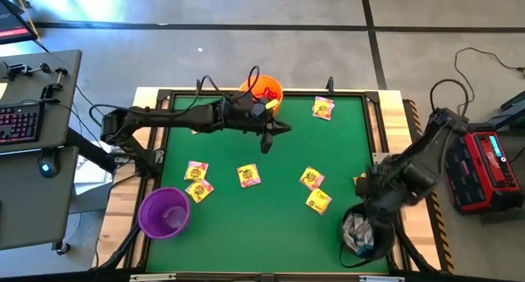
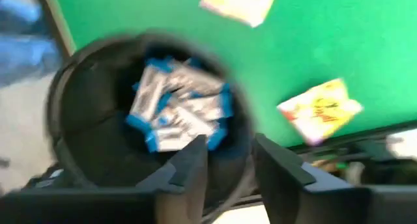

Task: Sort candy by brand, put in halloween buckets
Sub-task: Put the yellow candy into the purple bucket

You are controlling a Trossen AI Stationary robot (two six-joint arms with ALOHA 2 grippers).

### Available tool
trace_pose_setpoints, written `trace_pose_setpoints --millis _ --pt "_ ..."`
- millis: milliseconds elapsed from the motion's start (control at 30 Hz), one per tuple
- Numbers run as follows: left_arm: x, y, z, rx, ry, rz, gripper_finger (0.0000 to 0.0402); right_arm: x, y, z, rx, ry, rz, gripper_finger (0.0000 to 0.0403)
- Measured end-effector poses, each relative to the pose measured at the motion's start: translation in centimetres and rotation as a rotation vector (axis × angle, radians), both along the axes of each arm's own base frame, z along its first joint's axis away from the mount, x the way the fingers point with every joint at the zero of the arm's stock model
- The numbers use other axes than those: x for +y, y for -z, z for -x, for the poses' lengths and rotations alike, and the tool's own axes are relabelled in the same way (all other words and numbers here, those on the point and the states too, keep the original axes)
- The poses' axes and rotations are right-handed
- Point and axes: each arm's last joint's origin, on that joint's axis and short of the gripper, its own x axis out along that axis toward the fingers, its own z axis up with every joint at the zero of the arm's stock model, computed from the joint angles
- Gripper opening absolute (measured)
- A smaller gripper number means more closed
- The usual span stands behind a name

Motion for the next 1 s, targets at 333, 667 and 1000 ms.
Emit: trace_pose_setpoints --millis 333,667,1000 --pt "-0.8 0.0 -0.1 -0.002 0.094 0.012 0.0000 -7.4 -0.9 -0.9 -0.082 0.099 0.003 0.0011" --pt "-1.0 0.0 -0.1 0.001 0.035 0.044 0.0000 -10.8 8.4 0.8 0.149 0.119 -0.205 0.0021" --pt "-0.9 0.0 -0.1 0.003 -0.004 0.080 0.0000 -11.4 12.0 0.2 0.093 0.077 -0.115 0.0123"
